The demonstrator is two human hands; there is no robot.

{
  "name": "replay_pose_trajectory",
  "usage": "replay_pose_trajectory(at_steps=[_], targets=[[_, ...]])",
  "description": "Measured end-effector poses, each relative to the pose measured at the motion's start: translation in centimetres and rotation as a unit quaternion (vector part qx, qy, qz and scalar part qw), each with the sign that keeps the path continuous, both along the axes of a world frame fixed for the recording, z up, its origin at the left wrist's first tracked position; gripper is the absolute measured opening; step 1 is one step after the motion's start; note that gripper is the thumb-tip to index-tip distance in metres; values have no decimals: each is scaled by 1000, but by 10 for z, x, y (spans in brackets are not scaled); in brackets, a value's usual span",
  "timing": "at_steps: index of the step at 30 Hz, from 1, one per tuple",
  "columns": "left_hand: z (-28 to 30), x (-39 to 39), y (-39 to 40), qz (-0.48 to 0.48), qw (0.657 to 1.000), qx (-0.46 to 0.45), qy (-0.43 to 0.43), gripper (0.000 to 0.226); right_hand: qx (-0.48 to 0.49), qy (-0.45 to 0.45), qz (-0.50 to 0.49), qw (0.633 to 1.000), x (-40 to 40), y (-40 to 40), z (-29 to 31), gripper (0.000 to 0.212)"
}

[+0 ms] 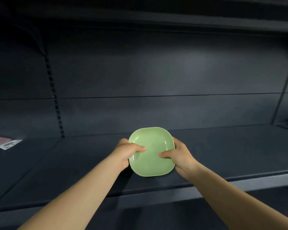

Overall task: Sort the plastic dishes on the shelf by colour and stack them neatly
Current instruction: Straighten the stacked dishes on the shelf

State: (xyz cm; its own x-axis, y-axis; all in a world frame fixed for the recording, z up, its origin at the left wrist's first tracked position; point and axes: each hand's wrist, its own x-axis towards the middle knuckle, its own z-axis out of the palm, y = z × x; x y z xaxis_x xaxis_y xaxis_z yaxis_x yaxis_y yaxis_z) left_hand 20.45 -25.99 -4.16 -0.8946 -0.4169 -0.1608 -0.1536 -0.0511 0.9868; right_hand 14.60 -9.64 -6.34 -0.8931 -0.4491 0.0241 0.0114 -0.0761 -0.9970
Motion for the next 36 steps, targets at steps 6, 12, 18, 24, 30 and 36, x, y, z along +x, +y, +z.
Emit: replay_pose_trajectory(at_steps=[6,12,18,24,30,36], targets=[[8,-45,191,-47,998,20,42,30,16,31,-75,997,-33,189,14,50],[19,-91,389,-108,991,18,77,33,16,67,-149,986,-58,392,28,48],[37,-134,561,-194,976,15,102,23,-21,83,-229,970,-73,563,41,41],[43,-185,685,-258,961,4,101,36,-34,89,-299,950,-107,684,41,34],[34,-262,781,-288,951,5,114,32,-22,101,-328,939,-173,778,34,32],[38,-366,879,-289,950,-2,119,23,-4,89,-346,934,-269,876,45,30]])
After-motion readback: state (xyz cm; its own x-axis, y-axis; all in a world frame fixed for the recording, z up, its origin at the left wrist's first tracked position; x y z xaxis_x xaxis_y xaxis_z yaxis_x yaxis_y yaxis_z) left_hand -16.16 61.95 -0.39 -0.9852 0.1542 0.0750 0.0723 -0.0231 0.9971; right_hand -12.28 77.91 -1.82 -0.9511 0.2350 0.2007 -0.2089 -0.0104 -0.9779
